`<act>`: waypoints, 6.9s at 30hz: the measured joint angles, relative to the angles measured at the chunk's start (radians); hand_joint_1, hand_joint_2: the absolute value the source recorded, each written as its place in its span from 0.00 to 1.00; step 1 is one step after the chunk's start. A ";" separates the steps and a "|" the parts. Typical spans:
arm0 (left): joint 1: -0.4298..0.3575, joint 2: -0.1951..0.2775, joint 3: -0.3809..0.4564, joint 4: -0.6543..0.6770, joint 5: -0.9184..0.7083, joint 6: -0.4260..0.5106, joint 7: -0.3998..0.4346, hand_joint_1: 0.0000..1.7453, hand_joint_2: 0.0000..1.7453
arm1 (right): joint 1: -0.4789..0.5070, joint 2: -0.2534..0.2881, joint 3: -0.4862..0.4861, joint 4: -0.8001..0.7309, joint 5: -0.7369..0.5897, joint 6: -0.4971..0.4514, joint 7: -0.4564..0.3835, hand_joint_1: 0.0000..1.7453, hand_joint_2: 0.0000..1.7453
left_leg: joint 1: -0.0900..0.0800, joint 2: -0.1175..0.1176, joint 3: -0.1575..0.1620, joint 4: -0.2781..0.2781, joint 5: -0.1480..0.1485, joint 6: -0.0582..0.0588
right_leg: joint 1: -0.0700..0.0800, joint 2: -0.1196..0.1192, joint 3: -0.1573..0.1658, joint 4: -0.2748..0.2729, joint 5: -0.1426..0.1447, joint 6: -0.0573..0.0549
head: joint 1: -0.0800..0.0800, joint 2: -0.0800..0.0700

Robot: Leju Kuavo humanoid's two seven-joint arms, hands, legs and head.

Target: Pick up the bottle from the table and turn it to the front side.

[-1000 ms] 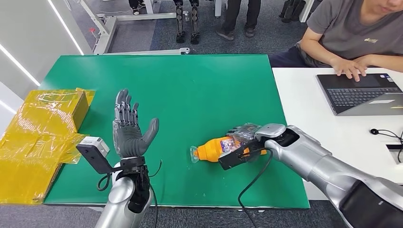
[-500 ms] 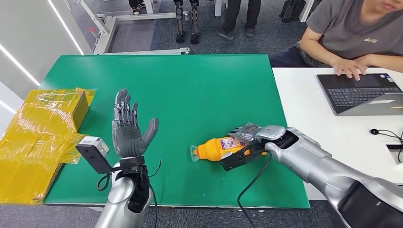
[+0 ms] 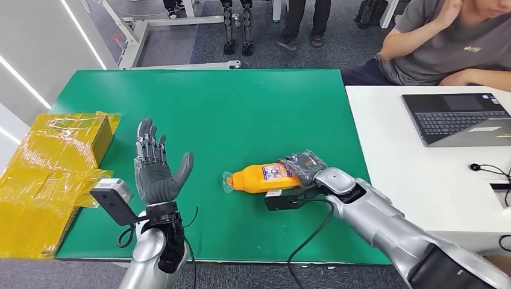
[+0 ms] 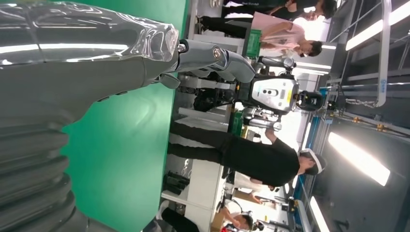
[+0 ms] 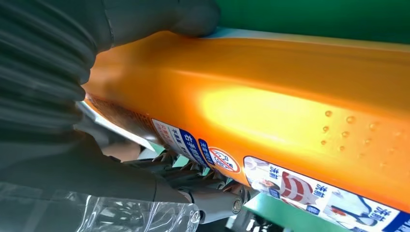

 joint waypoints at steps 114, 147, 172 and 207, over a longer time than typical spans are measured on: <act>-0.016 -0.041 0.103 0.063 0.069 -0.386 0.001 1.00 1.00 | 0.267 0.353 -0.384 -0.204 -0.382 -0.201 -0.400 0.00 1.00 | 0.000 -0.001 -0.001 0.000 0.000 0.000 | 0.000 -0.001 0.000 0.000 -0.001 0.001 | 0.000 0.000; 0.037 0.273 0.146 -0.100 -0.897 -0.047 0.260 1.00 1.00 | 0.608 0.342 -0.479 -0.638 -0.674 -0.389 -0.544 0.00 1.00 | 0.001 0.001 0.000 -0.002 0.000 -0.001 | 0.000 0.001 -0.002 0.000 -0.002 0.000 | 0.000 0.000; -0.434 0.634 -0.140 0.465 -1.449 -0.157 0.251 1.00 1.00 | 0.670 0.335 -0.509 -0.741 -0.644 -0.388 -0.542 0.00 1.00 | 0.000 0.003 0.000 -0.001 0.000 -0.001 | 0.000 0.003 -0.002 0.001 -0.001 0.000 | 0.000 0.000; -0.432 0.661 -0.344 0.710 -1.376 -0.176 0.194 1.00 1.00 | 0.682 0.280 -0.498 -0.762 -0.696 -0.403 -0.552 0.00 1.00 | 0.000 0.002 0.000 -0.001 0.000 -0.001 | 0.000 0.002 -0.002 0.001 -0.001 0.000 | 0.001 0.000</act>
